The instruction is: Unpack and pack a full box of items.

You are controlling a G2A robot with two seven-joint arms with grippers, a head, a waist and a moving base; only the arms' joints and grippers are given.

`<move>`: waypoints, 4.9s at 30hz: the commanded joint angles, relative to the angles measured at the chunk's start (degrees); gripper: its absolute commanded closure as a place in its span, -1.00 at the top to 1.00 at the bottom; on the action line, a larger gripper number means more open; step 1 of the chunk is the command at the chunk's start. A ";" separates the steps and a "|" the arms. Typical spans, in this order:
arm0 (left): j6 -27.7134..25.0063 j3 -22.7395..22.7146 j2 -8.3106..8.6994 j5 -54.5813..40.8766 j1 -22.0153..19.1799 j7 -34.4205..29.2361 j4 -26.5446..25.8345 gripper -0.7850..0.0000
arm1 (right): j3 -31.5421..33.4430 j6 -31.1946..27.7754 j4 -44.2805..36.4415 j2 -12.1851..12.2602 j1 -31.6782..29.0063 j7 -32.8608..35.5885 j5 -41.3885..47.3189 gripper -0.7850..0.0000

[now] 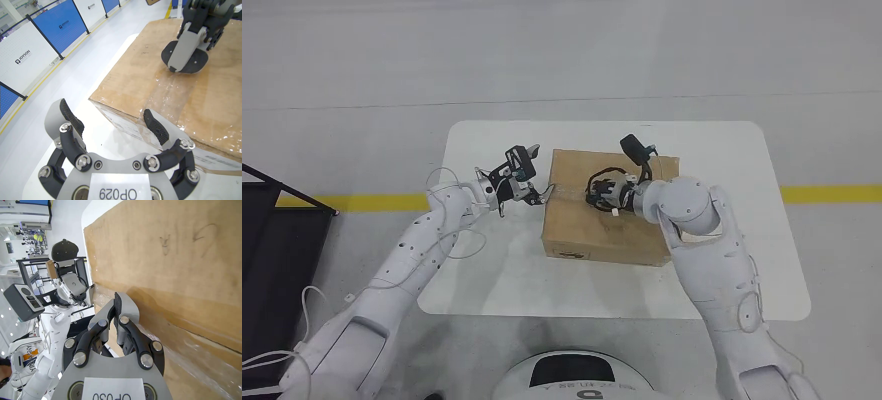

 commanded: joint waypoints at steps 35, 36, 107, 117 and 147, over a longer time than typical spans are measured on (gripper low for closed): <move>0.00 0.00 0.00 0.00 0.00 0.00 0.00 1.00 | 2.58 -0.03 -13.45 3.94 -9.09 1.13 -6.69 -1.00; 0.00 0.00 0.00 0.00 0.00 0.00 0.00 1.00 | 2.58 -0.16 -13.36 4.06 -9.07 2.26 -6.60 -1.00; 0.00 0.00 0.00 0.00 0.00 0.00 0.00 1.00 | 3.09 10.19 -11.46 7.46 -6.57 1.45 -11.19 -1.00; 0.00 0.00 0.00 0.00 0.00 0.00 0.00 1.00 | 9.90 11.54 -14.08 8.23 -11.18 -0.49 -7.81 -1.00; 0.00 0.00 0.00 0.00 0.00 0.00 0.00 1.00 | 33.55 6.04 -20.41 8.28 -25.88 -20.50 16.75 -1.00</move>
